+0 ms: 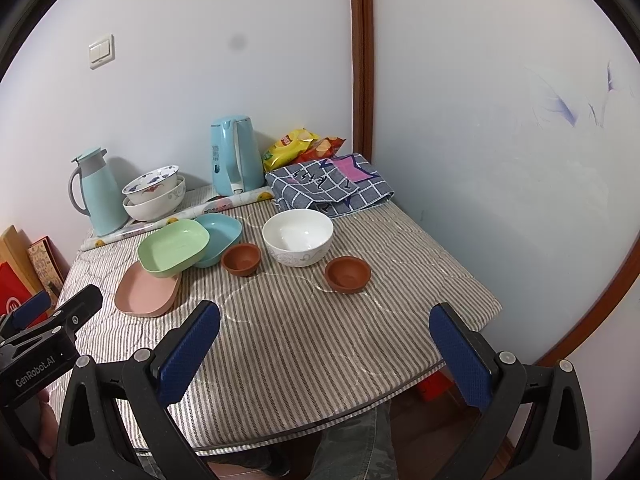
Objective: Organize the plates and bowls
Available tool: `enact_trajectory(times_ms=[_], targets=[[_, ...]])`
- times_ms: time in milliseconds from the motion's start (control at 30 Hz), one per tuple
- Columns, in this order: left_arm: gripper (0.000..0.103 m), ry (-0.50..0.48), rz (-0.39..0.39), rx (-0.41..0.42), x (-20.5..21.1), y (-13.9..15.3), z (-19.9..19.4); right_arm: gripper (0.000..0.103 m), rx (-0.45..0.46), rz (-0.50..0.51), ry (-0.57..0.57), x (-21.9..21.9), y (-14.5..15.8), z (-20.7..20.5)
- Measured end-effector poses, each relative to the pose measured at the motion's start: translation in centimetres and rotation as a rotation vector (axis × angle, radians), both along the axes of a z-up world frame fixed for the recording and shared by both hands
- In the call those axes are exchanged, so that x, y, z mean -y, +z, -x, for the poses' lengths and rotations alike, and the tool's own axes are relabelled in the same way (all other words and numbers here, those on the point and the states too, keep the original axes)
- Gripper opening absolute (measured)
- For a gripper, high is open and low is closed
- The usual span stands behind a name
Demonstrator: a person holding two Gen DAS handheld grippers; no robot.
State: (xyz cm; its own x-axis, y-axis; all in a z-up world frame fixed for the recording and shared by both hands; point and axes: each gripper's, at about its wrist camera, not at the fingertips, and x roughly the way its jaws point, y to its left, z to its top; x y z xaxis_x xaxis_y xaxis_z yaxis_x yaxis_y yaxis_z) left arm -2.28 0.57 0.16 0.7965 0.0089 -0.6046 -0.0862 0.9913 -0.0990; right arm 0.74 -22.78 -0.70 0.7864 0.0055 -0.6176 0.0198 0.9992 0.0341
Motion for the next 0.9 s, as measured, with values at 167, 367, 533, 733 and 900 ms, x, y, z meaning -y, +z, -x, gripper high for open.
enact_trajectory(times_ms=[167, 367, 533, 733, 900], targets=[[0.103, 0.000, 0.001, -0.001, -0.06, 0.02, 0.00, 0.103, 0.002, 0.000, -0.002, -0.01, 0.02, 0.06], [0.103, 0.002, -0.002, 0.000, -0.01, 0.06, -0.02, 0.103, 0.006, 0.000, -0.001, 0.00, 0.05, 0.21], [0.103, 0.001, -0.001, 0.001, -0.06, 0.05, 0.03, 0.103, 0.010, 0.001, -0.003, -0.15, 0.15, 0.35], [0.103, 0.001, -0.002, 0.001, -0.14, 0.10, 0.02, 0.103, 0.015, 0.000, 0.000, -0.19, 0.26, 0.51], [0.103, -0.002, -0.003, -0.001, -0.19, 0.16, -0.04, 0.103, 0.017, -0.003, 0.001, -0.17, 0.33, 0.48]])
